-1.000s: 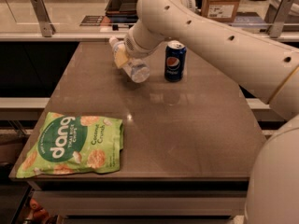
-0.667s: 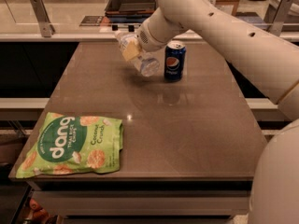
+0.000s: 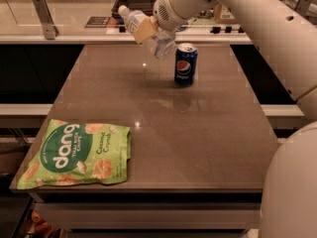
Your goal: Pick blue plastic bottle
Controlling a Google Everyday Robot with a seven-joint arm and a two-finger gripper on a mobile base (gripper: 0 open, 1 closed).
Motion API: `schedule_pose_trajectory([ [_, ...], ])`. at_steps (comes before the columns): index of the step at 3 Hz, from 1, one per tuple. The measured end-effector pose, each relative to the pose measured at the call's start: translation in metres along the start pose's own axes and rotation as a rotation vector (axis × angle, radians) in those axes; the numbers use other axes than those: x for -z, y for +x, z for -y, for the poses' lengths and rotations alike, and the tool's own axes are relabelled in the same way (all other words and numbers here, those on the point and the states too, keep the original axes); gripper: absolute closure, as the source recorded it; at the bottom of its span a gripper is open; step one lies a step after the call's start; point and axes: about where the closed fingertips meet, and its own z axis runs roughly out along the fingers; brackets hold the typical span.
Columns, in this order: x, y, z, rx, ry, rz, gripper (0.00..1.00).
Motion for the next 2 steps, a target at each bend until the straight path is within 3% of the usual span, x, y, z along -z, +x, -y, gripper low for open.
schedule_pose_trajectory([
  [2,0.027,-0.04,-0.014,0.123,-0.021,0.07,1.0],
])
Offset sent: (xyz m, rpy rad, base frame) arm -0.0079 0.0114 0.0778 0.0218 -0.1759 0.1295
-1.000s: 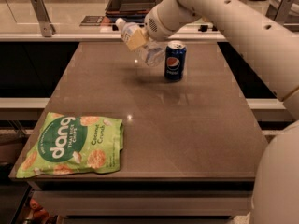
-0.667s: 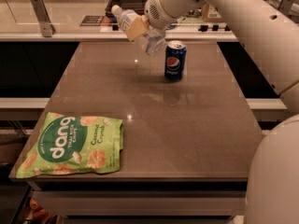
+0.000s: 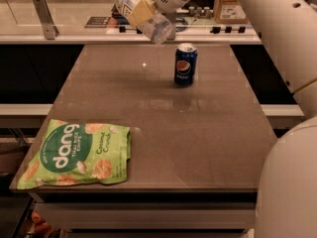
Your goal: Pick blue plastic bottle
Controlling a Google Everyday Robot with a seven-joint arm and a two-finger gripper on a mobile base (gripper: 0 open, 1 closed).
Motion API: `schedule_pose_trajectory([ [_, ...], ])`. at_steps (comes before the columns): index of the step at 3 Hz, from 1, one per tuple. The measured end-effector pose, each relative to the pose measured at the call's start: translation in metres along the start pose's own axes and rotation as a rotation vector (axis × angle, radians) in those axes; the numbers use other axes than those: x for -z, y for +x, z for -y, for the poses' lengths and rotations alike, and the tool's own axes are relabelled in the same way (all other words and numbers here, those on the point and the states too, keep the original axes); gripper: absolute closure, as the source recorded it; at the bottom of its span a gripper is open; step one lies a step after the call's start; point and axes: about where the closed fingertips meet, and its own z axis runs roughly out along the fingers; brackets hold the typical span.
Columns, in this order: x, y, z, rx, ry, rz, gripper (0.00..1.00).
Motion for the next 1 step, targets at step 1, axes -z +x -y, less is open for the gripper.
schedule_pose_trajectory([
  [1,-0.0001,0.0,0.0,0.0,0.0,0.0,1.0],
])
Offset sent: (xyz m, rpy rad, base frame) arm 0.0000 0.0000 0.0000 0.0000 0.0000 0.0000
